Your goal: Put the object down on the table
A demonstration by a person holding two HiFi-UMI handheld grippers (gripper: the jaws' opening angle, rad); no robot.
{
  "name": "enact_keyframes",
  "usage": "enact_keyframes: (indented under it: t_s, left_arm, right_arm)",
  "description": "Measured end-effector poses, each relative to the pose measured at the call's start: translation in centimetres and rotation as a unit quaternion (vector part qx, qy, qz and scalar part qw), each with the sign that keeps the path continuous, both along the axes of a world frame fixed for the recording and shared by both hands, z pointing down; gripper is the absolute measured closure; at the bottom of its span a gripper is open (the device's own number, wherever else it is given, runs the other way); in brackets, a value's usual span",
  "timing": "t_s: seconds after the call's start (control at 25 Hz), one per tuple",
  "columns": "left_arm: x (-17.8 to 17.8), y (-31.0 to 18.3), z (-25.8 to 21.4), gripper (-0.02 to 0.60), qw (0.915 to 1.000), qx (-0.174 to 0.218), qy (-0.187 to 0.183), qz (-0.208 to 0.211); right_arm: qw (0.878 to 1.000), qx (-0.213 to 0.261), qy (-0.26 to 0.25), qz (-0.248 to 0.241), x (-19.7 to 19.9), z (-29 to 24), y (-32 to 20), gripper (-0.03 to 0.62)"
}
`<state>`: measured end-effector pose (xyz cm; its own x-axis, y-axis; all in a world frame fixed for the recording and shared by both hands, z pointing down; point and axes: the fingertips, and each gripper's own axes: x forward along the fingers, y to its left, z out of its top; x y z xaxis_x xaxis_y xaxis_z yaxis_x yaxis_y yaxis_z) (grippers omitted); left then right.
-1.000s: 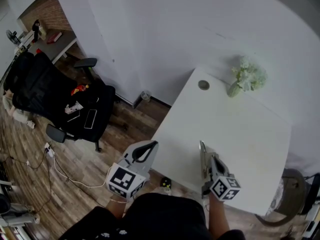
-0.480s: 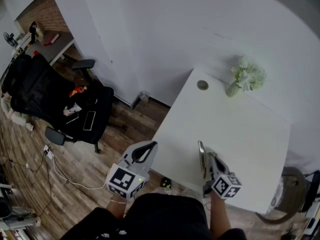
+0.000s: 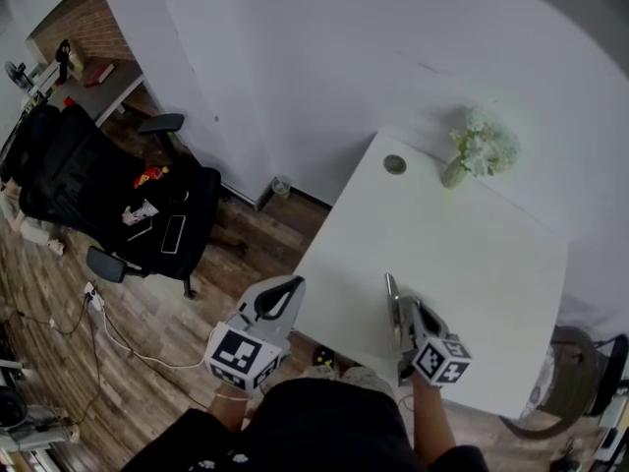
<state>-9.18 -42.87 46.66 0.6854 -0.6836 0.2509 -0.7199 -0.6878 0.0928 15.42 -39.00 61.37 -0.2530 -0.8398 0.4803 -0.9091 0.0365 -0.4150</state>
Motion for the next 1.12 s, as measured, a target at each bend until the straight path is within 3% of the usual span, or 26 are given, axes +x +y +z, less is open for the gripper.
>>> enact_keyframes:
  t_s: [0.32, 0.52, 0.76, 0.96, 1.12]
  left_arm:
    - [0.1, 1.4, -0.3, 0.586, 0.9999, -0.003, -0.002, -0.016]
    - [0.1, 2.2, -0.5, 0.586, 0.9996, -0.002, -0.010, -0.027]
    - [1.5, 3.0, -1.3, 0.586, 0.9995, 0.004, -0.010, -0.029]
    - [3.0, 3.6, -2.2, 0.586, 0.9996, 0.010, -0.003, -0.025]
    - [4.1, 3.9, -2.7, 0.586, 0.9996, 0.015, -0.001, -0.022]
  right_arm:
    - [1.000, -0.011, 0.003, -0.011, 0.4, 0.6, 0.4, 0.541]
    - [1.000, 0.007, 0.005, -0.004, 1.4, -0.6, 0.5, 0.500]
    - [0.997, 0.072, -0.002, 0.008, 3.3, -5.7, 0.7, 0.508]
    - [0.989, 0.144, 0.018, -0.001, 4.2, -11.1, 1.0, 0.577]
    - [0.982, 0.187, 0.033, -0.016, 4.3, -14.6, 1.6, 0.595]
